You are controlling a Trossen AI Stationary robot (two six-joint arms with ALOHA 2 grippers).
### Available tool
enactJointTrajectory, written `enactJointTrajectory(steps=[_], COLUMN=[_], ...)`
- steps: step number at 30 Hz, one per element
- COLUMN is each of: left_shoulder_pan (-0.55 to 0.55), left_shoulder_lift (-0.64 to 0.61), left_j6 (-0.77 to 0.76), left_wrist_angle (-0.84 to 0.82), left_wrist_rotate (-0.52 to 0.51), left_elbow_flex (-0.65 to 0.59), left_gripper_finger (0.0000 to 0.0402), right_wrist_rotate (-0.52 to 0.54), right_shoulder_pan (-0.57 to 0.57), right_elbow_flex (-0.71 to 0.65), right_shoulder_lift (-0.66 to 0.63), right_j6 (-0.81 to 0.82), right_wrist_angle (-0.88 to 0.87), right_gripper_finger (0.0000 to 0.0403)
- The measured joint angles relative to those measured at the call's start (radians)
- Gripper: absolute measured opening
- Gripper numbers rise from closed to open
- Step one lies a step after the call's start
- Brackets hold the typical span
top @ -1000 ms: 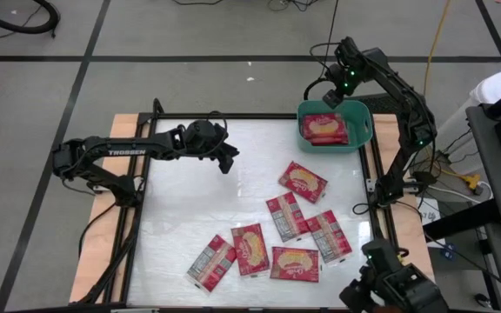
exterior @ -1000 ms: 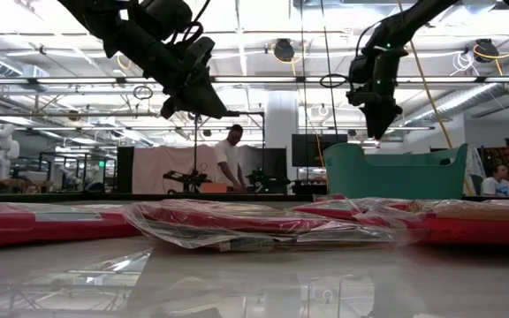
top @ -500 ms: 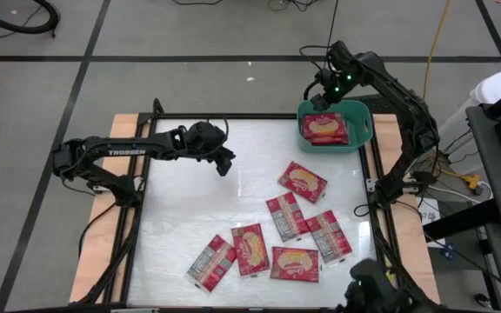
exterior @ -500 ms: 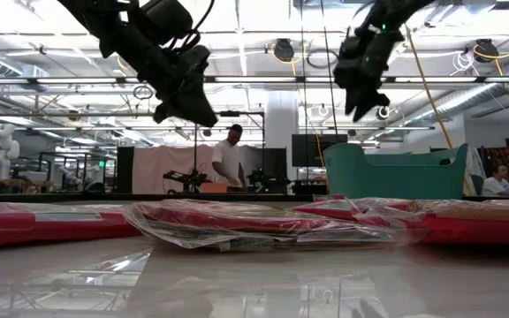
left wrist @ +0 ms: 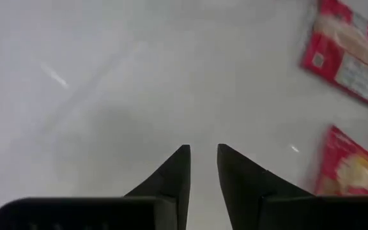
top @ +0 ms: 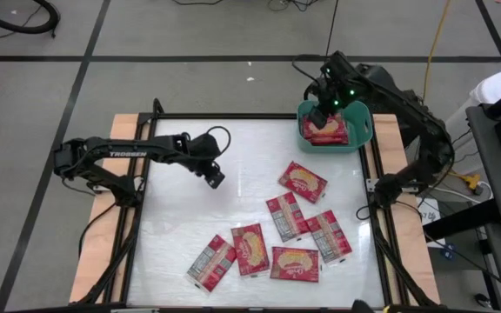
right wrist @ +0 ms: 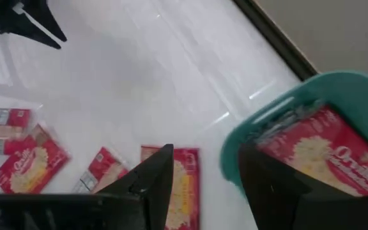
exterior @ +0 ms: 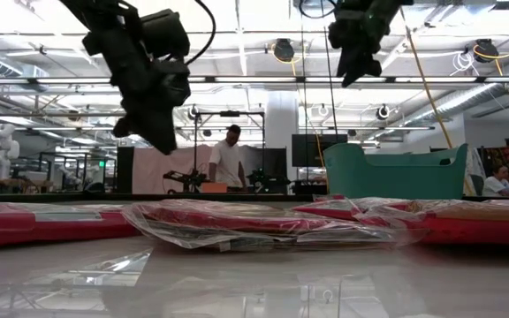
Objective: Sort popcorn bags into baskets
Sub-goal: Put the red popcorn bag into the green bin
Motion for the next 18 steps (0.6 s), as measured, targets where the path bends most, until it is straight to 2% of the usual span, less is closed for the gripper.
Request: enactJointTrajectory(steps=[9,18], left_shoulder_pan=[-0.136,-0.342], left_shoulder_lift=[-0.001,0.001], left_j6=[-0.247,-0.531], left_wrist_angle=[-0.056,0.093], left_wrist_rotate=[0.098,0.118], left_elbow_flex=[0.000,0.000], left_gripper_finger=[0.0184,0.0261], right_wrist_rotate=[-0.002,-0.003], right_shoulder_pan=[0.094,0.181], right_elbow_flex=[-0.191,-0.330], right_shoulder_lift=[-0.116,-0.283], right_j6=[0.135,0.271], right_wrist_angle=[0.131,0.243], right_gripper_finger=[0.0164,0.0164])
